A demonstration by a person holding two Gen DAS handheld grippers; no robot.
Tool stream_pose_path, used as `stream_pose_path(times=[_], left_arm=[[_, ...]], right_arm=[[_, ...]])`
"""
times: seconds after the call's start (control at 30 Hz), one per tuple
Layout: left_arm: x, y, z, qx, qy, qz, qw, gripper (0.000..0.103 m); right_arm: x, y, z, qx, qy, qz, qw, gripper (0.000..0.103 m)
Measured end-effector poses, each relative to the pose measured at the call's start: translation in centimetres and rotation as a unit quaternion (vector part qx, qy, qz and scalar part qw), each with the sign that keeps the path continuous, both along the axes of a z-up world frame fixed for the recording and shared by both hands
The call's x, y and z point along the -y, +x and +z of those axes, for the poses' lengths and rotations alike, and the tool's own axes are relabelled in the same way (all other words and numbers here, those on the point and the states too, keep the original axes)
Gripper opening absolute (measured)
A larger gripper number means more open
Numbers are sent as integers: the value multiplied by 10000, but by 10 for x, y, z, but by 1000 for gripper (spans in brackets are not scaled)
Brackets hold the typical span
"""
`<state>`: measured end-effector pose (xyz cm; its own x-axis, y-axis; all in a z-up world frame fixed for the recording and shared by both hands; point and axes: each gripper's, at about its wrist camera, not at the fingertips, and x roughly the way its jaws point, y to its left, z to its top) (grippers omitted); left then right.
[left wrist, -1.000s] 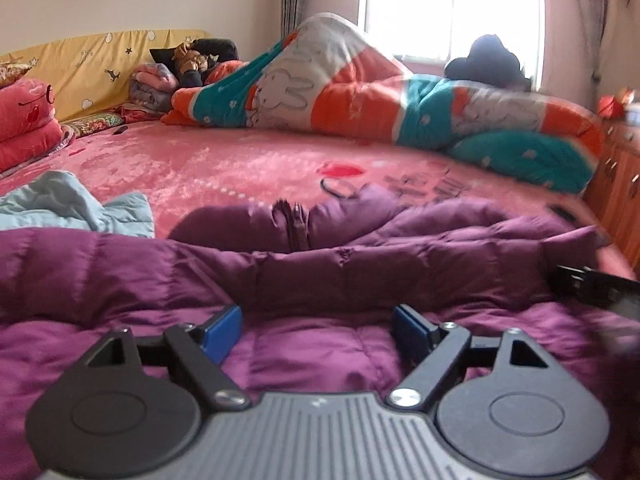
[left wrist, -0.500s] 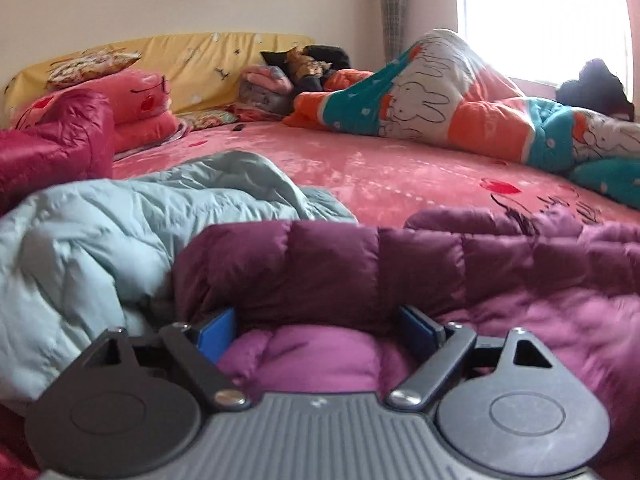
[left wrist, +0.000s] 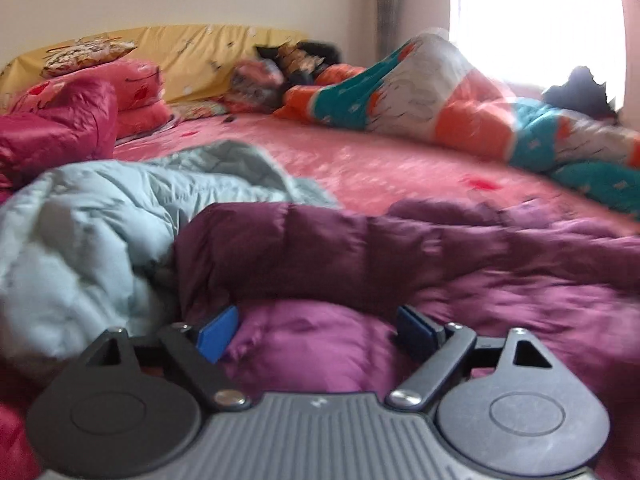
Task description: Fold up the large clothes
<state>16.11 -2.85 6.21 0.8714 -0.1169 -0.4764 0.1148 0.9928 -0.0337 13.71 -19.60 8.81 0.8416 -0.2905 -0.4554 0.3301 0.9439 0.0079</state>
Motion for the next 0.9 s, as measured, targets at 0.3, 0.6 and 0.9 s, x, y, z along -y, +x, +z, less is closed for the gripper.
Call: stream_pose_path(times=[0.3,0.6,0.9], left_arm=[[-2,-104,-5,-528,-239,-411,9975,87],[-7,-148,-18,-999,-100,-503,9937,88],[-9,-206,-13,-1019,133,-774,9917,90]], right_arm=[[-56,-51,7,-362,-355,581,9970,103],[-71,-97,-10,-1191,-79,840,9893,103],[-81,-175,-6,-1420,-358,1218,9817,103]])
